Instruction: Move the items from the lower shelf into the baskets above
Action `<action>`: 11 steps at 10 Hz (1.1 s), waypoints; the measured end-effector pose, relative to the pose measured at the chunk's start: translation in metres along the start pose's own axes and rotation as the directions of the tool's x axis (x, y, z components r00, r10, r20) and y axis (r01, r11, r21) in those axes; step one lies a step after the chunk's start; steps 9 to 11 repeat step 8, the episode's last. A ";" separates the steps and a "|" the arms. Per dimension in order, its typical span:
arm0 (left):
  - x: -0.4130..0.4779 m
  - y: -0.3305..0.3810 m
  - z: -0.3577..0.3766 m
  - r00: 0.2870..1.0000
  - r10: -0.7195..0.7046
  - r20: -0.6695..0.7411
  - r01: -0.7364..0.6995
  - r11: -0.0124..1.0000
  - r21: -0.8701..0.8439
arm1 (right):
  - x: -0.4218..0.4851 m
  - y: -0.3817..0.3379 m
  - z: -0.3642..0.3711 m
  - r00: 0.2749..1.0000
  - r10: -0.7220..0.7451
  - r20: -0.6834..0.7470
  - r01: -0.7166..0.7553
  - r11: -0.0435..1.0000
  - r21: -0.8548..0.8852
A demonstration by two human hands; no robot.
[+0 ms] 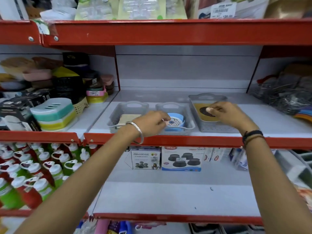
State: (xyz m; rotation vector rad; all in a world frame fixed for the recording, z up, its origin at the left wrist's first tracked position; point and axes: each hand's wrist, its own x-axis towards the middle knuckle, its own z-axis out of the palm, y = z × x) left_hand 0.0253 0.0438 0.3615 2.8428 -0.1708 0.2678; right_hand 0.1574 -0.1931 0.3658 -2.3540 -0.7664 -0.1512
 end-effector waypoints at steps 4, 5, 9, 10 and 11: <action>0.019 0.040 0.058 0.967 -0.253 -0.029 0.255 0.961 0.111 | -0.021 0.048 -0.001 0.980 0.098 0.172 -0.036 0.943 -0.332; 0.015 0.041 0.058 0.965 -0.255 -0.054 0.259 0.962 0.083 | -0.033 0.056 -0.001 0.978 0.079 0.193 -0.018 0.954 -0.298; -0.004 0.059 0.037 0.956 -0.136 -0.260 0.164 0.982 0.091 | -0.064 0.017 -0.017 0.987 -0.125 -0.105 0.116 0.989 -0.087; -0.004 0.059 0.037 0.956 -0.136 -0.260 0.164 0.982 0.091 | -0.064 0.017 -0.017 0.987 -0.125 -0.105 0.116 0.989 -0.087; -0.004 0.059 0.037 0.956 -0.136 -0.260 0.164 0.982 0.091 | -0.064 0.017 -0.017 0.987 -0.125 -0.105 0.116 0.989 -0.087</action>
